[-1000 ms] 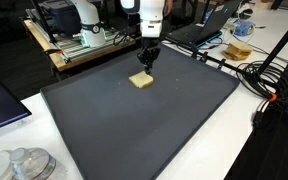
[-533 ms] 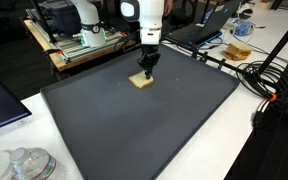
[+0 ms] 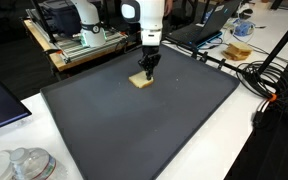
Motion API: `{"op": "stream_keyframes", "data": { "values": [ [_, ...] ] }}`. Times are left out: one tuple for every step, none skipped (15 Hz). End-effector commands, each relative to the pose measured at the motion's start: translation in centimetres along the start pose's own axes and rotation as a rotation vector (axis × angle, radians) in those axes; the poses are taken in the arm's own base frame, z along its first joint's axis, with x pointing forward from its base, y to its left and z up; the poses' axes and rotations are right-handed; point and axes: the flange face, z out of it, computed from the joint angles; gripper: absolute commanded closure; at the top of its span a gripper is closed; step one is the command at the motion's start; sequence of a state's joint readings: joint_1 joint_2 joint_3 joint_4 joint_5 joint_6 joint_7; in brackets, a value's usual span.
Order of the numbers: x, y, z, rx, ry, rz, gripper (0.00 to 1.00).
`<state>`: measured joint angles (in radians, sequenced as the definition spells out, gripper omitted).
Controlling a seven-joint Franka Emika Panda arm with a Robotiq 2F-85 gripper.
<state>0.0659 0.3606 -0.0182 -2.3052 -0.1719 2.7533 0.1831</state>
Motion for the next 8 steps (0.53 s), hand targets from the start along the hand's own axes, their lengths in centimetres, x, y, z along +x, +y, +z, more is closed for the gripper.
{"op": "stream_keyframes", "data": {
  "values": [
    [0.39,-0.42,-0.21,-0.004,0.015,-0.001,0.94],
    [0.46,-0.50,-0.21,-0.005,0.016,-0.003,0.94],
    [0.54,-0.55,-0.16,-0.007,0.015,-0.004,0.94],
    [0.59,-0.57,-0.11,-0.010,0.017,-0.004,0.94],
    [0.59,-0.56,-0.07,-0.010,0.017,-0.004,0.94],
    [0.59,-0.52,-0.01,-0.012,0.015,-0.004,0.94],
    [0.59,-0.47,0.02,-0.012,0.013,-0.004,0.94],
    [0.58,-0.40,0.12,-0.012,0.010,-0.003,0.94]
  ]
}}
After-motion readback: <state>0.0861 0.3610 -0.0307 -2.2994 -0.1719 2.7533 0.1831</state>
